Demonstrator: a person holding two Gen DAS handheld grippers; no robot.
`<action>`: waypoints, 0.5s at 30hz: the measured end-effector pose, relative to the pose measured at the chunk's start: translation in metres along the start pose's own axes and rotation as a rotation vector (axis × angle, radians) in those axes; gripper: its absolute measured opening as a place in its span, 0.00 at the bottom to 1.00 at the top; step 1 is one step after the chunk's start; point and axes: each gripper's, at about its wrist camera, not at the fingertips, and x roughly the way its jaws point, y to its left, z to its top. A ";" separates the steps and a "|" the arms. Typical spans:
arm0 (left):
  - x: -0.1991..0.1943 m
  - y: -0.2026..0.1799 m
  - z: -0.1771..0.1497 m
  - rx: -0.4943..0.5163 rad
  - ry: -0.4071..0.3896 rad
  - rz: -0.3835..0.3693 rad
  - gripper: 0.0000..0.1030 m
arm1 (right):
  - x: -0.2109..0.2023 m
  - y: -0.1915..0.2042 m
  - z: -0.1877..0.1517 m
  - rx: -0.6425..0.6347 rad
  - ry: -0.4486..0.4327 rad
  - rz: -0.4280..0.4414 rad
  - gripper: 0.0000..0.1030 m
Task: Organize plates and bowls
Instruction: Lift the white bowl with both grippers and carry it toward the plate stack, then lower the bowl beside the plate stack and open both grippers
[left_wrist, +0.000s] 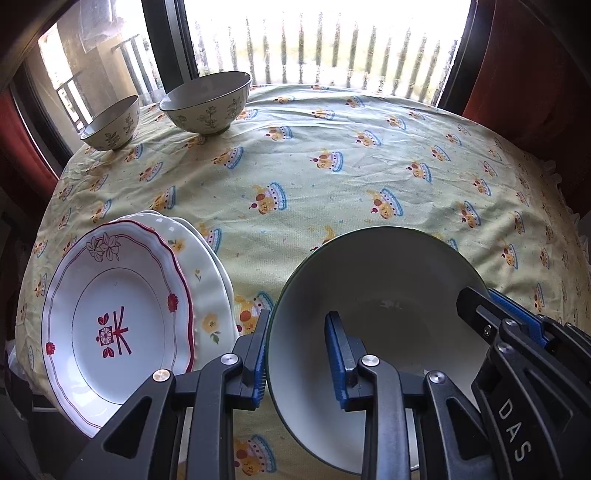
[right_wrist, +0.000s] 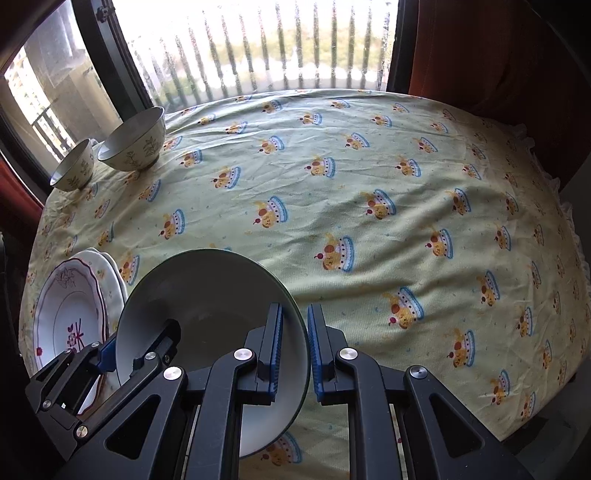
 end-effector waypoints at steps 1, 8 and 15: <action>0.001 0.001 -0.001 -0.011 0.005 -0.002 0.26 | 0.002 0.002 0.000 -0.008 0.003 -0.001 0.17; 0.000 0.001 0.001 -0.022 0.003 -0.005 0.29 | 0.004 0.004 0.003 -0.042 -0.015 0.014 0.22; -0.019 0.009 0.005 -0.033 -0.018 -0.024 0.56 | -0.012 0.011 0.007 -0.071 -0.058 0.030 0.65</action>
